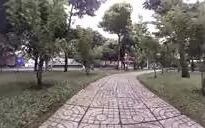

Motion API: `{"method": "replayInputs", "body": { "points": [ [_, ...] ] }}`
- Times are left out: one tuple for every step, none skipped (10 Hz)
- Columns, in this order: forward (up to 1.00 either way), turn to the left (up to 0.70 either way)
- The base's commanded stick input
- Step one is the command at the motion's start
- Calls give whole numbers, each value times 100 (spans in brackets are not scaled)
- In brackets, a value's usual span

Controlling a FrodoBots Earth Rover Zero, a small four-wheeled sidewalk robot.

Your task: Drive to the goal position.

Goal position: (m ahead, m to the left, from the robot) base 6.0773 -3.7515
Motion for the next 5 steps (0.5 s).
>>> {"method": "replayInputs", "body": {
  "points": [
    [100,0],
    [100,0],
    [100,0],
    [100,0],
    [100,0]
  ]
}}
